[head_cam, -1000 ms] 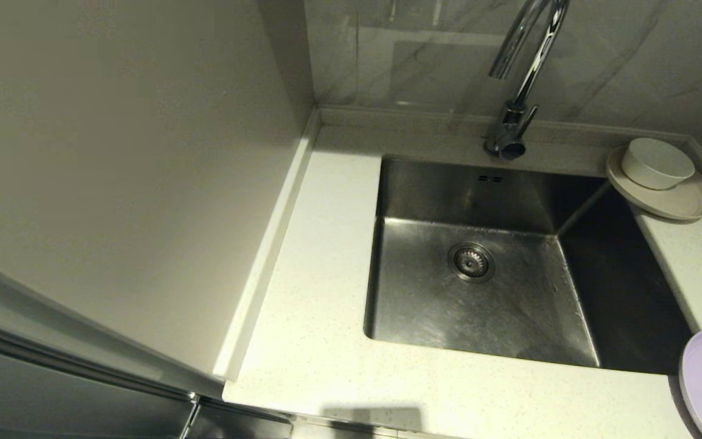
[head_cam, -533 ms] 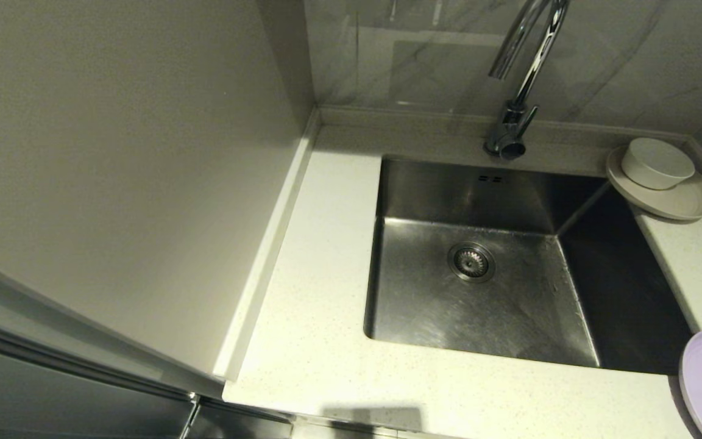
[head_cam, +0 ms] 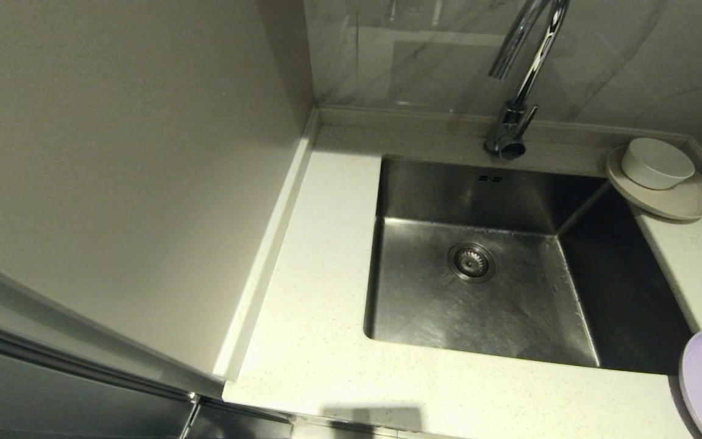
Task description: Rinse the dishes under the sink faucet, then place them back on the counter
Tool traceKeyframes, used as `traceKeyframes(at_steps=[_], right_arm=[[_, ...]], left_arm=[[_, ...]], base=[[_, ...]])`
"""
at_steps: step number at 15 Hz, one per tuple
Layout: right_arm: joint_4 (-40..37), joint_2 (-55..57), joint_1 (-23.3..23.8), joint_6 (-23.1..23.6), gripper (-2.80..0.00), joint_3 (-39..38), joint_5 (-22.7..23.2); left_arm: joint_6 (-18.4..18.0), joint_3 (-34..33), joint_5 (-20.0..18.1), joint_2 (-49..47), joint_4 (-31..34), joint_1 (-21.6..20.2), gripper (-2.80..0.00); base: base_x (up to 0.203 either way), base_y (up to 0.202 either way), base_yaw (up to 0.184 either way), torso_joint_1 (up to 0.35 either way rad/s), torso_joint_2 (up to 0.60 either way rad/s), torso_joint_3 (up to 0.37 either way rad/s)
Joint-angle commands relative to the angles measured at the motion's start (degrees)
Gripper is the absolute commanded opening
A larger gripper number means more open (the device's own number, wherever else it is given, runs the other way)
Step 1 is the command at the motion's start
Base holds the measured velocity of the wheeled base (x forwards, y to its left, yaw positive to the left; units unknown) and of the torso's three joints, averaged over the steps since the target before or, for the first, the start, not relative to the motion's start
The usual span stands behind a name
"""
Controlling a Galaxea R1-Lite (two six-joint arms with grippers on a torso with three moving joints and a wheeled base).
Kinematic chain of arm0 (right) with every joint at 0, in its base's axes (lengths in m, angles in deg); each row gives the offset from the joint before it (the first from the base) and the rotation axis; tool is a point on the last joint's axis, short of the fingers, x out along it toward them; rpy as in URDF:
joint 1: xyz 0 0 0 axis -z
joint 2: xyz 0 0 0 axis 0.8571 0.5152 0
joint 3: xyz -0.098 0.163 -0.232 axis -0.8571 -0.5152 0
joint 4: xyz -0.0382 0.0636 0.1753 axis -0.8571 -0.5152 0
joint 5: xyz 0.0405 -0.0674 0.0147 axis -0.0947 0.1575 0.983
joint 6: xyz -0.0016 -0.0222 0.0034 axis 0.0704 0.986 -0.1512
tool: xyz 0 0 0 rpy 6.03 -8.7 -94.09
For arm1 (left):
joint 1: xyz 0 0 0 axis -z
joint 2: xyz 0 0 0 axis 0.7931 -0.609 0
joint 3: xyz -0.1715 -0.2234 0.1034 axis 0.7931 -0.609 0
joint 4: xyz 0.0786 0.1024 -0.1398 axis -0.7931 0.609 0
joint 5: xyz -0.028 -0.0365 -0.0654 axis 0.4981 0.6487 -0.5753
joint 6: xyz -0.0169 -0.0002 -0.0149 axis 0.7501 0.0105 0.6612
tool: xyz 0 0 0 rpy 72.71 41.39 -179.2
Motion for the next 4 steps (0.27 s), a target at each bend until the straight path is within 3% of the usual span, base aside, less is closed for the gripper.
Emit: traceKeyframes(at_steps=[1,4], right_arm=[[0.0,0.1,0.0,0.0,-2.80,0.0,0.0],[0.0,0.0,0.0,0.0,-2.80,0.0,0.0]], left_arm=[[0.1,0.0,0.0,0.2,0.0,0.0,-2.80],[0.1,0.0,0.0,0.2,0.0,0.0,-2.80]], base=[[0.000,0.000,0.000,0.000,0.00,0.000],[0.000,0.000,0.000,0.000,0.00,0.000]])
